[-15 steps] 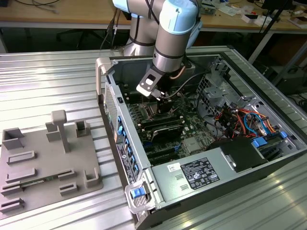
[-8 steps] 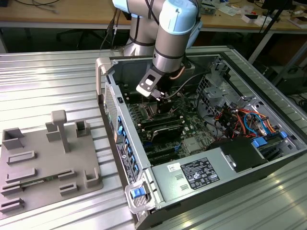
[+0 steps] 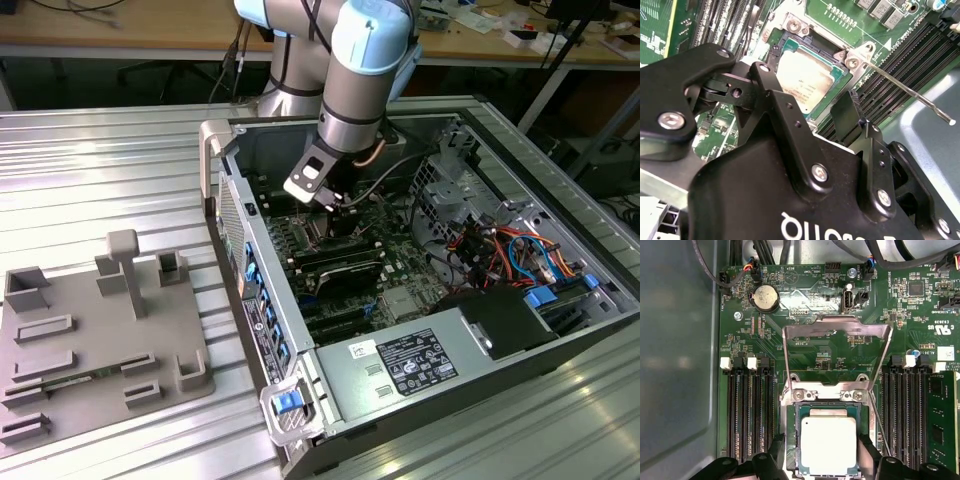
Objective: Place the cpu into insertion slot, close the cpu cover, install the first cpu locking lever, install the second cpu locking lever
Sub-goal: 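Place the cpu into insertion slot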
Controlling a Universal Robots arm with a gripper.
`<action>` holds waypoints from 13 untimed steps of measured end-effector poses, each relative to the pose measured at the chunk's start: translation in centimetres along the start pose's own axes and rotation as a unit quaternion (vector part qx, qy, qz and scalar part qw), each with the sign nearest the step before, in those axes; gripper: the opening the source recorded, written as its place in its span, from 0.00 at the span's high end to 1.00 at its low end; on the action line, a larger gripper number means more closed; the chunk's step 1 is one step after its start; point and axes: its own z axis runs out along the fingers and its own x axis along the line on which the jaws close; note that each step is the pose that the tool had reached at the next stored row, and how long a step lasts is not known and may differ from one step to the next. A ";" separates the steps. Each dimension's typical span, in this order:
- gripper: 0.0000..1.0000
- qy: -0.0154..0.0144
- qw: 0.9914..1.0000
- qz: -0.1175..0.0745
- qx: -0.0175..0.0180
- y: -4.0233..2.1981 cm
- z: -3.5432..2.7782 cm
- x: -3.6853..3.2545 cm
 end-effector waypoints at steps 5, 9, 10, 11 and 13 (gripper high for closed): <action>0.32 -0.002 1.000 0.000 0.000 0.00 0.03 0.02; 0.32 -0.003 1.000 0.000 0.000 0.00 -0.05 0.01; 0.32 -0.003 1.000 0.000 0.000 0.00 -0.09 0.01; 0.32 -0.003 1.000 0.000 0.000 0.01 -0.20 0.01; 0.32 -0.003 1.000 0.000 0.000 0.02 -0.41 0.01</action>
